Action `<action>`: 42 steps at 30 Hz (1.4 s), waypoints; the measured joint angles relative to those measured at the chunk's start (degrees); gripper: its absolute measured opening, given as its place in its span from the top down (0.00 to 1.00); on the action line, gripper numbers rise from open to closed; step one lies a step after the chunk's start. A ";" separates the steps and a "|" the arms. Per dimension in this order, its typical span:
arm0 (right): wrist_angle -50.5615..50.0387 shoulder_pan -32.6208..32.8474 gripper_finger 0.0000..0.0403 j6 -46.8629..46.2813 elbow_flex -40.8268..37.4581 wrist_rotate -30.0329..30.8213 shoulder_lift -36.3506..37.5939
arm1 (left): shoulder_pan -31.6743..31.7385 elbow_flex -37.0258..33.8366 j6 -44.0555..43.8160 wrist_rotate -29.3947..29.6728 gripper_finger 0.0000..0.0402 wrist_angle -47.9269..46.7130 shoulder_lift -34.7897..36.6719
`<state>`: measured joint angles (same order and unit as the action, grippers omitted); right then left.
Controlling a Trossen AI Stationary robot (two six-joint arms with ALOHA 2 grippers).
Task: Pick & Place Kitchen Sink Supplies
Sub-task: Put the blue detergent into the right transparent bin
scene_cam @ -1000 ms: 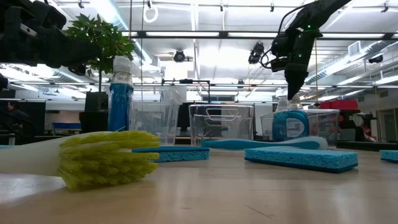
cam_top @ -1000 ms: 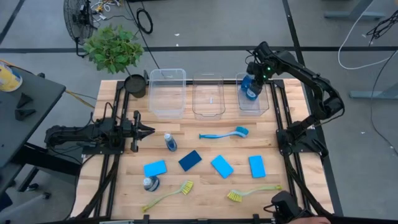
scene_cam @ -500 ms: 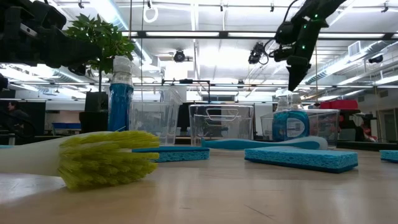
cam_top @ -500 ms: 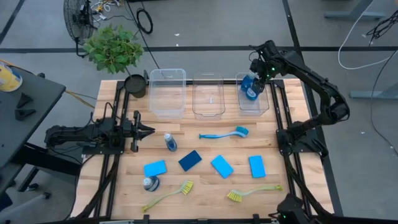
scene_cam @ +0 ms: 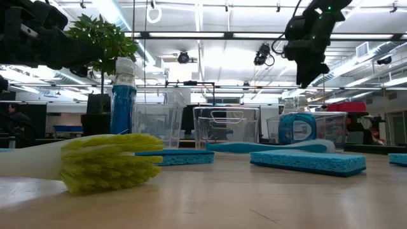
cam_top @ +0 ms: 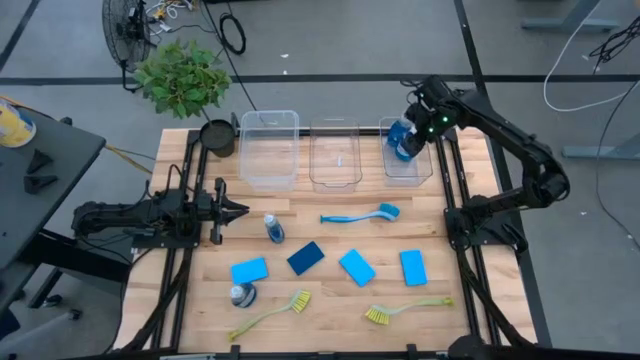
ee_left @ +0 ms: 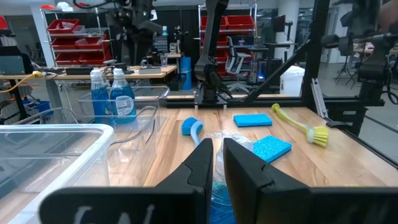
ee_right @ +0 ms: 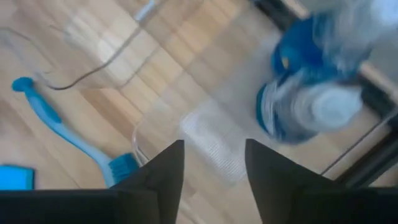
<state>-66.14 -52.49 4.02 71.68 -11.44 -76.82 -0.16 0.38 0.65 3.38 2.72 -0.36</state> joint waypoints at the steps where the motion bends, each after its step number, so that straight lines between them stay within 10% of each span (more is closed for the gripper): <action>1: 0.15 0.00 0.61 -1.36 -0.90 0.17 0.00 | 0.00 0.00 0.02 0.00 0.89 0.00 0.00; 16: 4.80 -0.02 0.98 -9.80 -10.11 10.02 -0.02 | -0.02 0.02 0.02 0.00 0.89 0.00 0.00; 42: 16.02 -1.22 1.00 -17.07 -14.62 15.03 -4.86 | -0.02 0.00 0.00 0.00 0.89 0.00 0.00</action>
<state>-50.11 -53.71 -13.06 57.06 3.59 -81.68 -0.19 0.38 0.64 3.38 2.72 -0.36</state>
